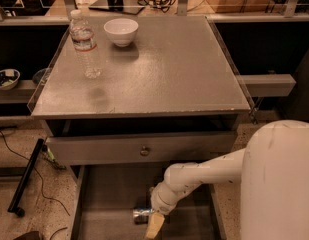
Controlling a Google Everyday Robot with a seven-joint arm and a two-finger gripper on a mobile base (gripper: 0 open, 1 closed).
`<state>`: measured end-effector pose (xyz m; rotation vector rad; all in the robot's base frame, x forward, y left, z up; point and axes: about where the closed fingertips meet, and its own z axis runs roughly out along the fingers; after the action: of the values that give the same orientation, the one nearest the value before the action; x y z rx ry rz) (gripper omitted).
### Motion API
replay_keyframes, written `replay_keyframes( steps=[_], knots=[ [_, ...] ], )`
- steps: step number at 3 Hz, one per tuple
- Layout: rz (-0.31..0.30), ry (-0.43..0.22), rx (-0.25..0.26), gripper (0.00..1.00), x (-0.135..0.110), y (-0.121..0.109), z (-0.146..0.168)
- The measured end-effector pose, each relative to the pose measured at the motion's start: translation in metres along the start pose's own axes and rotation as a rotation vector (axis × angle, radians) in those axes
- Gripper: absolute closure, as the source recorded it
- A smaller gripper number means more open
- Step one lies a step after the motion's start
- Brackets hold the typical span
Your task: Pick redbull can from middle drawer and place on counter
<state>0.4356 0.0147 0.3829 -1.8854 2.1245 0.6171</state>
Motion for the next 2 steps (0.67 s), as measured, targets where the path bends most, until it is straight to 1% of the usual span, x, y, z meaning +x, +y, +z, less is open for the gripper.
replay_keyframes(
  steps=[1,2],
  knots=[
    [0.0,0.0,0.0,0.27,0.0,0.0,0.0],
    [0.0,0.0,0.0,0.5,0.0,0.0,0.0]
  ],
)
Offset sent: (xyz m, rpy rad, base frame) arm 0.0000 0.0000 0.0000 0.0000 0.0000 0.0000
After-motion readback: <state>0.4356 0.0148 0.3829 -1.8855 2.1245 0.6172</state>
